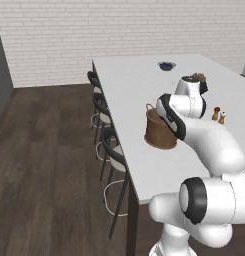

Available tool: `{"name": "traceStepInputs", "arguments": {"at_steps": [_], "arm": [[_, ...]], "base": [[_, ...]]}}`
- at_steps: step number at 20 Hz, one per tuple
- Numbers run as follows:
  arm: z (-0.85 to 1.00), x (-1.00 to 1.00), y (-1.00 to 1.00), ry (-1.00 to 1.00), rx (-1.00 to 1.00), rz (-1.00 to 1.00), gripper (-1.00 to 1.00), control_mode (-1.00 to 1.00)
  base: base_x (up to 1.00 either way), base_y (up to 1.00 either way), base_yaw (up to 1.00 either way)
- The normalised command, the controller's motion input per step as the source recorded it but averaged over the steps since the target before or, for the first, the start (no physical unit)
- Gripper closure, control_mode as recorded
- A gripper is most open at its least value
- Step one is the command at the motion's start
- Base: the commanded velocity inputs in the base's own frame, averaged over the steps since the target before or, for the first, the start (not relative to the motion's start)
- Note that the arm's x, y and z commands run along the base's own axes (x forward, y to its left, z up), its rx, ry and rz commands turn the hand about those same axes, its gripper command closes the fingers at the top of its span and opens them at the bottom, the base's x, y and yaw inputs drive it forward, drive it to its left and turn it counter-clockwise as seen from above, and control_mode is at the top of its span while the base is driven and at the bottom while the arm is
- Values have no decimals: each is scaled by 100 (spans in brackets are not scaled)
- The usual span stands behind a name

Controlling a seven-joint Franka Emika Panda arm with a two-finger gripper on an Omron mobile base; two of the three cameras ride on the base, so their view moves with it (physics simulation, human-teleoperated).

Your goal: Open the cabinet, pick up the bread from the cabinet and place it in the basket. Then move the basket to the dining counter.

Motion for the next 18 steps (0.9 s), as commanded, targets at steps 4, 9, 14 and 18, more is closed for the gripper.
{"name": "traceStepInputs", "arguments": {"at_steps": [4,9,14,18], "arm": [[-56,62,-44,13,13,6,100,-100],[-42,55,0,0,0,1,100,-100],[-30,49,2,-2,-2,0,100,-100],[-28,50,4,-2,-3,0,100,-100]], "base": [[0,0,0],[0,0,0],[0,0,0],[0,0,0]]}}
